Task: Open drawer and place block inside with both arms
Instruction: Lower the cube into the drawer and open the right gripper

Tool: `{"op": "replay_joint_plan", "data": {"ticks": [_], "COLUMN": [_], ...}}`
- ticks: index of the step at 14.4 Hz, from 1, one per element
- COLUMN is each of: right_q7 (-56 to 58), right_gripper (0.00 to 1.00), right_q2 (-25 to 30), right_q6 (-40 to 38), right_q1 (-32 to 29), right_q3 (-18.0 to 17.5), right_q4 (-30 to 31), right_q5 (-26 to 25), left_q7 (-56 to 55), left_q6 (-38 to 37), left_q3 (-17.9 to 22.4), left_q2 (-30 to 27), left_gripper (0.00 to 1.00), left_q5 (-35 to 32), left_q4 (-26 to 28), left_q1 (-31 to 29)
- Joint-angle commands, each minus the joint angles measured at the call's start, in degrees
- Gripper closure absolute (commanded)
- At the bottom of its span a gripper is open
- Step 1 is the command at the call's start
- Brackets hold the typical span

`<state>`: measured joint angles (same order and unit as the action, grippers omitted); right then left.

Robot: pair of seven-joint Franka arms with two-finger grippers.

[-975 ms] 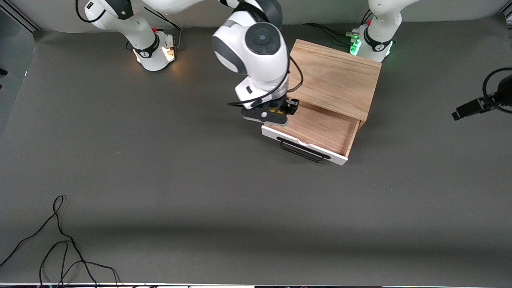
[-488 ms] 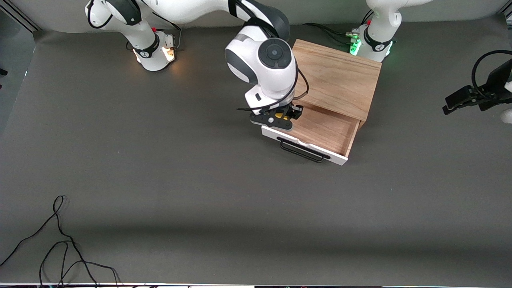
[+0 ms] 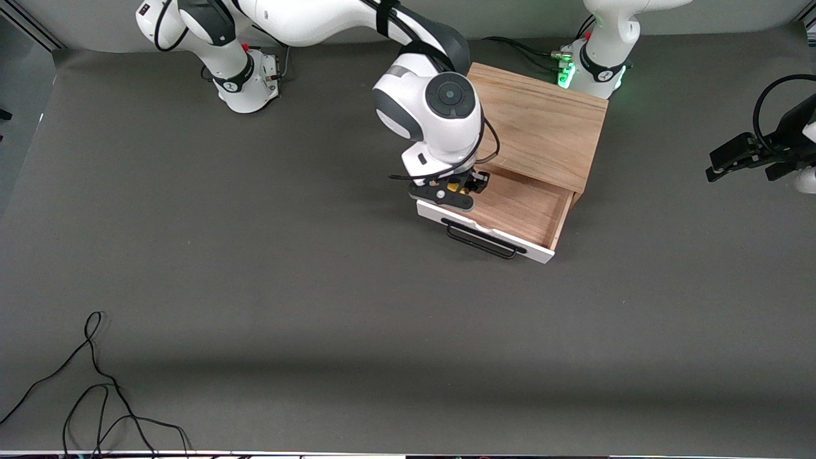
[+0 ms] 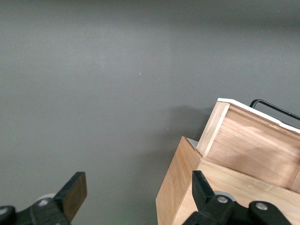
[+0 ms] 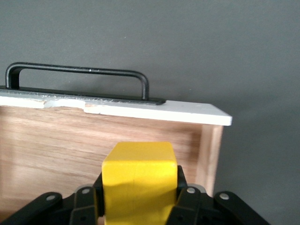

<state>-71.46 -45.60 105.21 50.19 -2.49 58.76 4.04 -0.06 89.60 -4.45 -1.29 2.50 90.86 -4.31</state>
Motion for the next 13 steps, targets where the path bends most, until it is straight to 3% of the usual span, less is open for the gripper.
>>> {"op": "replay_joint_plan", "data": {"ticks": [1, 4, 6, 13], "right_q7": [-2.5, -3.3, -4.9, -5.4], "right_gripper": [0.75, 0.74, 0.74, 0.72], "right_q2": [-1.4, -2.2, -3.8, -5.6], "right_q6": [2.1, 3.8, 4.2, 7.2], "right_q1": [1.2, 2.0, 2.3, 3.2], "right_q3": [0.9, 1.0, 0.9, 1.0], "right_q4": [-1.5, -1.5, -1.5, -1.5], "right_q5": [0.3, -0.2, -2.4, -2.8], "left_q7": [1.9, 1.9, 1.9, 1.9], "left_q6": [1.5, 2.1, 2.2, 1.9], "left_q3": [0.8, 2.9, 3.1, 3.0], "left_q2": [0.5, 1.0, 1.0, 0.6], "left_gripper": [0.00, 0.00, 0.00, 0.00], "left_q5": [-0.4, -2.4, -2.6, -2.9], "left_q4": [-0.3, -0.1, 0.0, 1.6], "left_q1": [1.1, 5.2, 5.4, 5.1]}}
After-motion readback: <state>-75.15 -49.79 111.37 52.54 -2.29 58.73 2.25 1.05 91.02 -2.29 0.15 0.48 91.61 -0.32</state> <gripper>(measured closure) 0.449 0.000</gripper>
